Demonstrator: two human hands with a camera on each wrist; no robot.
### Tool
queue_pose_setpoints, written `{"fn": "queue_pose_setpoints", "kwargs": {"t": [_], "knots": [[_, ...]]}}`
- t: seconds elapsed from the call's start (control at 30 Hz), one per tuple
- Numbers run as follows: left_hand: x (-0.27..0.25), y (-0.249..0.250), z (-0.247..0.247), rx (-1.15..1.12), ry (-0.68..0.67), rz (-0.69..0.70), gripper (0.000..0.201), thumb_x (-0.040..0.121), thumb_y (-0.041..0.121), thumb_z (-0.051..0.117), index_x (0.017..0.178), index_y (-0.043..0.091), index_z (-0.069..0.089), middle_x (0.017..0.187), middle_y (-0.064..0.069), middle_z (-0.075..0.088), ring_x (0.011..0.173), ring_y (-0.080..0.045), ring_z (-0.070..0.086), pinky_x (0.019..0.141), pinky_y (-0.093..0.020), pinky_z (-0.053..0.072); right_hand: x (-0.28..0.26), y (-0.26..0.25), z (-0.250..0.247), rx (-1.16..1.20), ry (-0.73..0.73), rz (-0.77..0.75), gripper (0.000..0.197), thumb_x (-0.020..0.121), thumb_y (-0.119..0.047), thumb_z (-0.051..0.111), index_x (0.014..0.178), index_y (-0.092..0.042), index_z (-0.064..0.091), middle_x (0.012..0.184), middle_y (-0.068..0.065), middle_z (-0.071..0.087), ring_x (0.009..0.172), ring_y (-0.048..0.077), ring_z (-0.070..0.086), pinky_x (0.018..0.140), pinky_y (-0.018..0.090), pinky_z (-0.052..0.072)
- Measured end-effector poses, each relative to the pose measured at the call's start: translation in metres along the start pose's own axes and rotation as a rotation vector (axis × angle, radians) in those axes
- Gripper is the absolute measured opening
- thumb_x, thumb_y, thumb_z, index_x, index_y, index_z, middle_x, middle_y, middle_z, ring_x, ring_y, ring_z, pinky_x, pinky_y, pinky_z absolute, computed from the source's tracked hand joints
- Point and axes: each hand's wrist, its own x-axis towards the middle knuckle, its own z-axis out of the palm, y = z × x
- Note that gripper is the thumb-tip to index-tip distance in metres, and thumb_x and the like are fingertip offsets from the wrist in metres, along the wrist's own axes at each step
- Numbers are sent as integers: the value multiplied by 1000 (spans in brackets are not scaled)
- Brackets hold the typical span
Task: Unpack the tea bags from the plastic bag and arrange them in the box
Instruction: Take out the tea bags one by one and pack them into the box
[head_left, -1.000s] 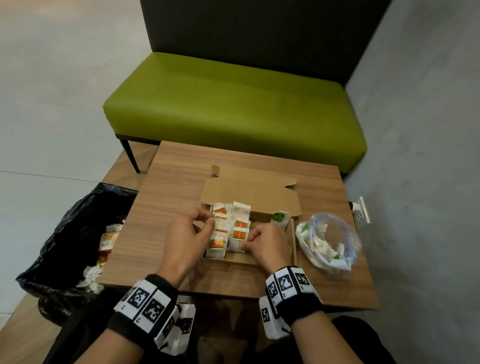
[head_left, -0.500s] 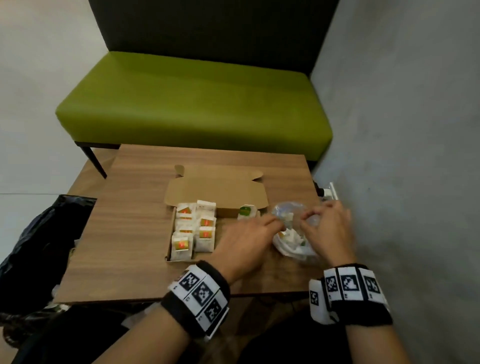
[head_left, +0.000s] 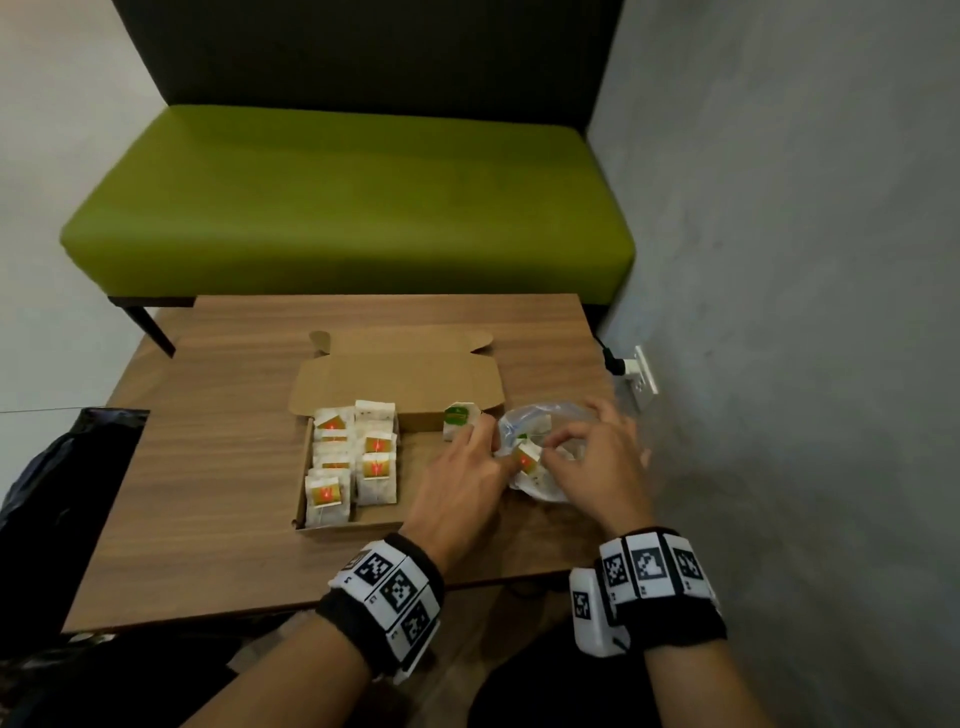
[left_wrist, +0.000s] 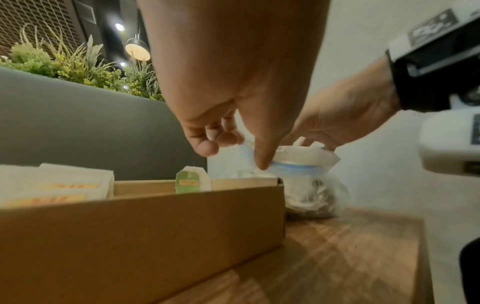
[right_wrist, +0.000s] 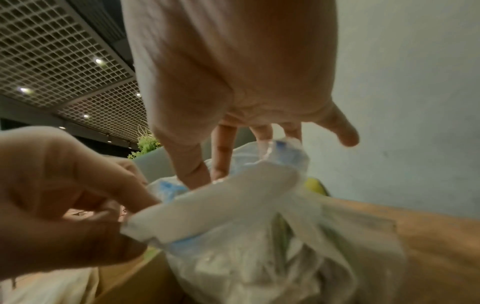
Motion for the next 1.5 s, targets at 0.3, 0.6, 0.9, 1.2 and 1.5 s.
{"fn": "queue_pose_setpoints", "kwargs": {"t": [0.3, 0.6, 0.9, 1.2, 1.5], "knots": [[-2, 0, 4, -6, 33, 10, 43, 90, 37, 65, 131, 25, 57, 123, -4, 41, 114, -19, 46, 84, -30, 52, 1, -18, 14, -371, -117, 63, 46, 74, -68, 68, 112, -41, 69, 164, 6, 13, 150, 35, 4, 109, 79, 8], [3, 0, 2, -5, -1, 3, 45, 90, 35, 65, 132, 23, 57, 128, -6, 39, 119, -22, 46, 90, -35, 53, 5, -16, 23, -290, -60, 104, 30, 77, -49, 77, 103, -35, 71, 161, 3, 24, 149, 31, 12, 109, 79, 6], [8, -5, 2, -121, 49, -36, 37, 95, 34, 58, 132, 30, 59, 124, -1, 41, 106, -20, 53, 82, -30, 50, -3, 5, -18, 347, 120, 50, 27, 75, -20, 84, 67, -33, 62, 130, 1, 61, 125, 23, 52, 108, 49, 39], [-3, 6, -24, -936, 256, -240, 35, 92, 42, 62, 125, 32, 58, 105, 16, 64, 85, -1, 62, 75, -27, 55, -15, -11, -48, 1052, -28, 8, 23, 72, -6, 79, 94, -4, 71, 87, 13, 77, 81, 28, 75, 71, 41, 62], [-41, -29, -36, -1124, 346, -249, 9, 94, 20, 64, 91, 18, 72, 72, 5, 70, 62, -5, 63, 59, -18, 49, -28, -56, -6, 1066, -194, -98, 11, 81, -3, 74, 92, -4, 73, 87, 9, 77, 80, 20, 73, 74, 31, 61]]}}
